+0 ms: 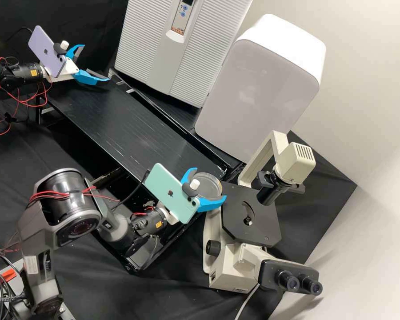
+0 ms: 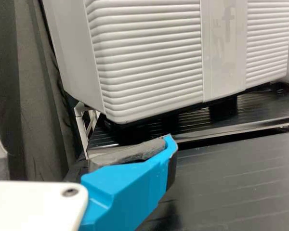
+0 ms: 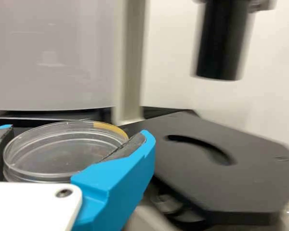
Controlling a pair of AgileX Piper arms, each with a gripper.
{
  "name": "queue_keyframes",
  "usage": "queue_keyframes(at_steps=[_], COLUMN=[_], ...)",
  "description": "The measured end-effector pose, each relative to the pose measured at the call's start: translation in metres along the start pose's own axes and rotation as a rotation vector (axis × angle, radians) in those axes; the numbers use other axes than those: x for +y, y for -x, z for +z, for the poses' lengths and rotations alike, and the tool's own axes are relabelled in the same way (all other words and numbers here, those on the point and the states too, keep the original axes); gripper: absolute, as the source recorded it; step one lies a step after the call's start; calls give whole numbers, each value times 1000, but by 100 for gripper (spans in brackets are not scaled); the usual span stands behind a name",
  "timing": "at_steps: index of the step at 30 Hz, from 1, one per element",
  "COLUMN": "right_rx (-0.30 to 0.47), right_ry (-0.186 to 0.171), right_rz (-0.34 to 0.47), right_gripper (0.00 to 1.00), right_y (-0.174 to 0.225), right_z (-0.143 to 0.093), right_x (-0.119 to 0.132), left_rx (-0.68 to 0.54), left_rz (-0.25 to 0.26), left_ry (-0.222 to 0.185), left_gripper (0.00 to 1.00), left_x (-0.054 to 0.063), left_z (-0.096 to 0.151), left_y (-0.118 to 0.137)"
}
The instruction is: Place the petri dish on the microscope
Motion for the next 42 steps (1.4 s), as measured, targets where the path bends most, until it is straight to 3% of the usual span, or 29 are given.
queue_keyframes(at_steps=[8, 23, 36, 37, 42], right_rx=[-34, -69, -111, -111, -107], right_ry=[27, 55, 60, 61, 69], right_rz=[80, 60, 88, 87, 80], right_gripper=[0, 0, 0, 100, 100], right_y=[-7, -67, -67, -67, -66], right_z=[17, 44, 61, 61, 62], right_x=[19, 23, 33, 33, 34], left_rx=[0, 0, 0, 0, 0], left_rz=[0, 0, 0, 0, 0], left_ry=[0, 0, 0, 0, 0], left_gripper=[100, 100, 100, 100, 100], left_x=[0, 0, 0, 0, 0], left_z=[0, 0, 0, 0, 0], left_y=[0, 0, 0, 0, 0])
